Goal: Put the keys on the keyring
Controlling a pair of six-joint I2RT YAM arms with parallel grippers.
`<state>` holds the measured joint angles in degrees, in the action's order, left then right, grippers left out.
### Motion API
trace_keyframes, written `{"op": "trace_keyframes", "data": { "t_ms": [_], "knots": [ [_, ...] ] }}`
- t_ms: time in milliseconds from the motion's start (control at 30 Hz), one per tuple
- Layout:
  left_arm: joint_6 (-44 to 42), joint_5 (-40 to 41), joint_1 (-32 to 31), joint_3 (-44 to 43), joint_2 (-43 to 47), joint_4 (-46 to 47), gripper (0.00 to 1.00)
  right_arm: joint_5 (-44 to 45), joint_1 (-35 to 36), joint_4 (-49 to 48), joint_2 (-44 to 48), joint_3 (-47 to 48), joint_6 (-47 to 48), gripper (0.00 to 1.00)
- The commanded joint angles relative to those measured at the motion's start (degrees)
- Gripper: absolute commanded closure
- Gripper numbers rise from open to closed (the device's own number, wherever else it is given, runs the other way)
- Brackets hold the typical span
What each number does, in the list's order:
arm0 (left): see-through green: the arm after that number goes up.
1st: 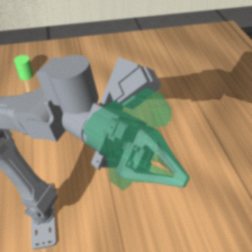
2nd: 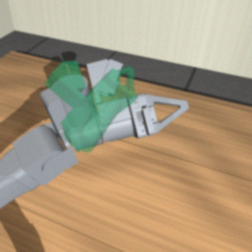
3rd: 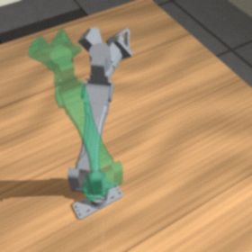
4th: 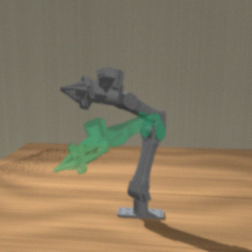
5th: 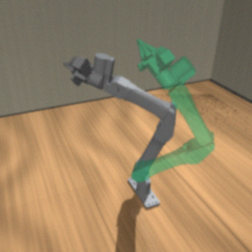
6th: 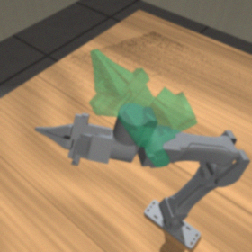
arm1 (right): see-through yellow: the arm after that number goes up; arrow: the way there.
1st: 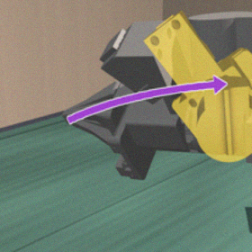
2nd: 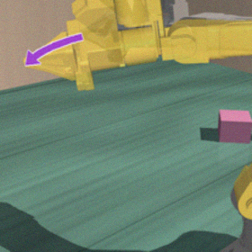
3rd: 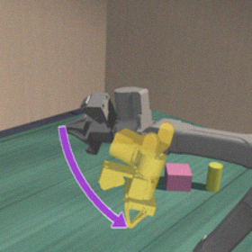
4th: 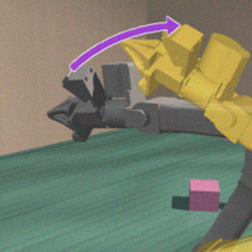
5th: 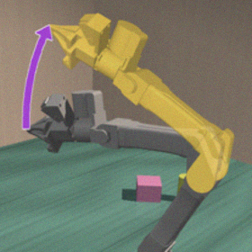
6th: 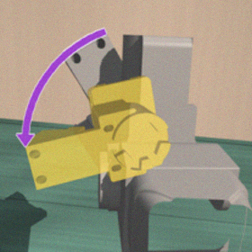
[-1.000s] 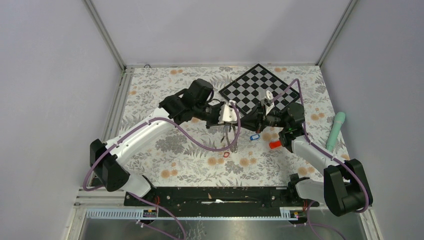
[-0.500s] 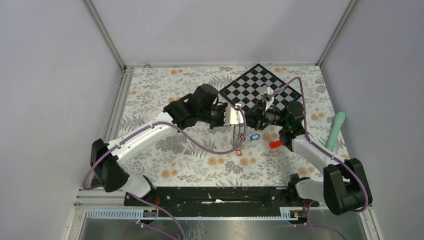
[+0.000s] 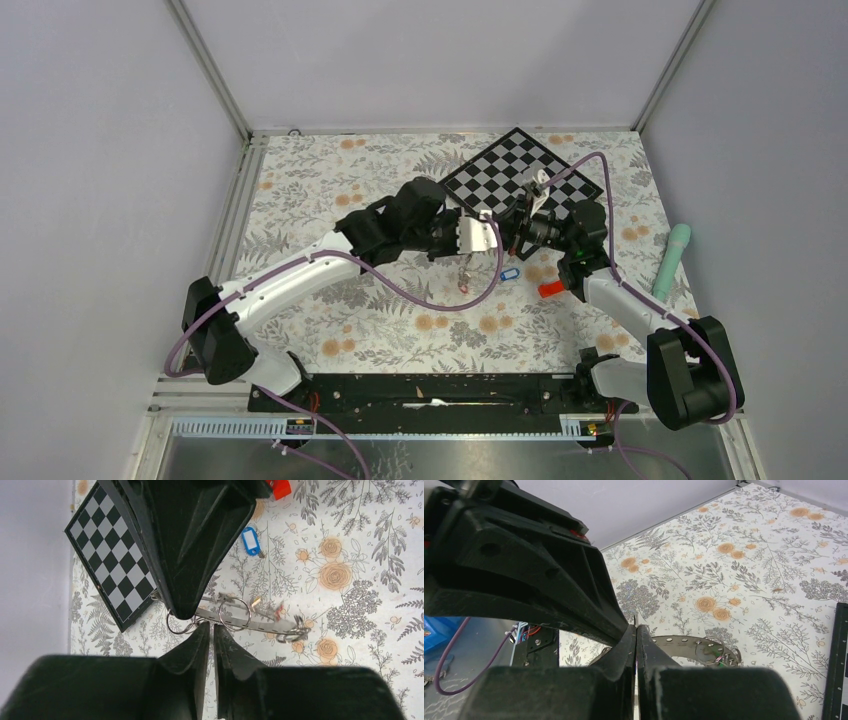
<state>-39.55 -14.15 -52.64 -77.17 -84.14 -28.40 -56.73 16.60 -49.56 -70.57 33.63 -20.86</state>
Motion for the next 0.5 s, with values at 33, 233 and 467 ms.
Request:
{"op": "trace_keyframes", "data": {
  "t_ms": [33,233,467],
  "knots": [
    [2.3,3.4,-0.9,-0.9,1.0,5.0,0.76,0.9,-0.5,-2.3,0.3,2.4,2.0,1.00],
    [2.8,2.1,1.4,-0.9,3.3,3.4,0.54,-2.8,-1.0,-4.9,1.1,1.0,3.5,1.00],
    [6.4,-7.2,8.3,-1.2,5.6,1.2,0.48,-6.9,-1.4,-8.2,1.9,0.4,3.5,1.00]
  ]
}}
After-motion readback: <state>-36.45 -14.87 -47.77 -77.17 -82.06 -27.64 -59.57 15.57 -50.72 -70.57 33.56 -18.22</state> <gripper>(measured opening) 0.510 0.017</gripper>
